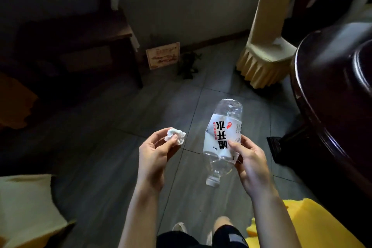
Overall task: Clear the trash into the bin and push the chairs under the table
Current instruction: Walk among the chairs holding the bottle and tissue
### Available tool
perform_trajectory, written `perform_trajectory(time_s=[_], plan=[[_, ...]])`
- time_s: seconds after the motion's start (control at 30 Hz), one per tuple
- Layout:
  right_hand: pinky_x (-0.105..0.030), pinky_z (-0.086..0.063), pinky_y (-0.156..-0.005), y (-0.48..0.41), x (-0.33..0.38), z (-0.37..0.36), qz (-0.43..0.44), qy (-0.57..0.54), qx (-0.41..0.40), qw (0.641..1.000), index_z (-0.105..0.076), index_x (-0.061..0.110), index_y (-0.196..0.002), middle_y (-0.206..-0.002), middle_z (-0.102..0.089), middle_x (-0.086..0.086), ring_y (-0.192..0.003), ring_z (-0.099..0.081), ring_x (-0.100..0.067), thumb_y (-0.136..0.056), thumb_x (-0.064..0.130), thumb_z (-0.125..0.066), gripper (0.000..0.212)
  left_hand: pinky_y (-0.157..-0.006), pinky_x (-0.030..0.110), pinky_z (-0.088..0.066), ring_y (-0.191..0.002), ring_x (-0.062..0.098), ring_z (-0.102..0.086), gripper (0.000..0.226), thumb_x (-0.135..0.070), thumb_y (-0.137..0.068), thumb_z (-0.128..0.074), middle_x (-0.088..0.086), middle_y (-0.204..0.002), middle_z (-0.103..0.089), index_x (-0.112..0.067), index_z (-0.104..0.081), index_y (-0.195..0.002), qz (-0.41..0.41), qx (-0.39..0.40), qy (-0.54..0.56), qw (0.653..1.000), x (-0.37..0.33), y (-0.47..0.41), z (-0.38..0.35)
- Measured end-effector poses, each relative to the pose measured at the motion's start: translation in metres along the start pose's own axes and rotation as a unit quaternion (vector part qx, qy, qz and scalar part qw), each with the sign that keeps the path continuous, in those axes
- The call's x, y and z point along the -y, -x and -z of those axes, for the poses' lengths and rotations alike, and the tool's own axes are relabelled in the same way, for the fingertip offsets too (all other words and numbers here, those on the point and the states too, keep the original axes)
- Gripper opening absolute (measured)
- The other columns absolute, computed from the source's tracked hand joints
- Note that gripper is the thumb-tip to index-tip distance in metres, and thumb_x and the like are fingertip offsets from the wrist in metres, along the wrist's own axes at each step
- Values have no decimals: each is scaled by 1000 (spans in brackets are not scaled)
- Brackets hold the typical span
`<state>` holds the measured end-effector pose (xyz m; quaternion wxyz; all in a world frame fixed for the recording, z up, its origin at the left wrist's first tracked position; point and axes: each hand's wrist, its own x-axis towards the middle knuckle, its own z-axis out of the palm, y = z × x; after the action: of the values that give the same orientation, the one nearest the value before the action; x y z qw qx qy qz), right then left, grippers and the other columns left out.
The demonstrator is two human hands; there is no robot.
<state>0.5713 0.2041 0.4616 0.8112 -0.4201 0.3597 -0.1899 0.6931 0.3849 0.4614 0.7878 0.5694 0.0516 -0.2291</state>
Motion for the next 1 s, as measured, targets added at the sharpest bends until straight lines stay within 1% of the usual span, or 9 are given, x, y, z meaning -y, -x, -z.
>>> perform_trajectory(time_s=[0.1, 0.2, 0.3, 0.47, 0.6, 0.73, 0.87, 1.0], plan=[[-33, -63, -64, -35, 6, -2, 4, -13, -29, 999, -71, 2, -117, -109, -78, -20, -91, -78, -29, -96, -2, -59, 25, -74, 24, -60, -90, 21, -76, 21, 7, -87, -69, 18, -98, -78, -3, -74, -105, 24, 19, -1, 1000, -3, -41, -15], [-33, -63, -65, -77, 13, -6, 9, -15, -51, 999, -72, 3, -115, -110, -78, -20, -92, -78, -29, -95, 0, -60, 23, -78, 27, -61, -93, 22, -76, 20, 5, -88, -68, 19, -100, -78, -1, -73, -107, 35, 17, 0, 999, -4, -88, -38], [-31, -62, -64, -127, 26, -11, 11, -17, -62, 998, -73, 5, -113, -110, -78, -19, -91, -78, -26, -95, 0, -61, 23, -74, 24, -61, -85, 17, -75, 19, 6, -89, -67, 15, -95, -78, -2, -73, -105, 35, 9, 13, 999, -6, -138, -68], [-30, -62, -68, -224, 68, -23, 37, -22, -73, 996, -76, 8, -110, -111, -78, -17, -95, -77, -26, -95, 2, -63, 21, -72, 21, -59, -83, 13, -74, 17, 3, -90, -67, 13, -94, -78, -7, -75, -101, 38, 33, -5, 999, -20, -232, -129], [-29, -61, -64, -305, 123, -43, 53, -42, -83, 994, -75, 8, -109, -109, -79, -16, -90, -78, -24, -95, 1, -62, 20, -73, 22, -60, -85, 17, -75, 17, 4, -91, -66, 17, -96, -77, -7, -73, -103, 22, 50, -14, 998, -46, -308, -188], [-28, -61, -64, -371, 167, -67, 74, -62, -85, 992, -75, 8, -108, -105, -80, -14, -88, -79, -23, -94, 1, -61, 21, -80, 28, -60, -90, 23, -74, 18, 3, -90, -67, 20, -99, -76, -7, -73, -105, 29, 64, -10, 997, -65, -371, -230], [-29, -61, -60, -430, 184, -89, 60, -64, -90, 992, -75, 8, -106, -102, -80, -14, -84, -79, -22, -94, 0, -61, 20, -83, 31, -60, -88, 23, -74, 21, 4, -89, -68, 20, -97, -74, -4, -72, -107, 47, 72, -9, 996, -76, -436, -260], [-29, -61, -61, -497, 195, -110, 62, -68, -121, 988, -72, 5, -111, -103, -80, -14, -85, -79, -22, -95, -1, -60, 21, -80, 32, -61, -85, 25, -74, 22, 7, -88, -67, 17, -93, -74, -3, -72, -108, 69, 97, -12, 993, -85, -519, -292]])
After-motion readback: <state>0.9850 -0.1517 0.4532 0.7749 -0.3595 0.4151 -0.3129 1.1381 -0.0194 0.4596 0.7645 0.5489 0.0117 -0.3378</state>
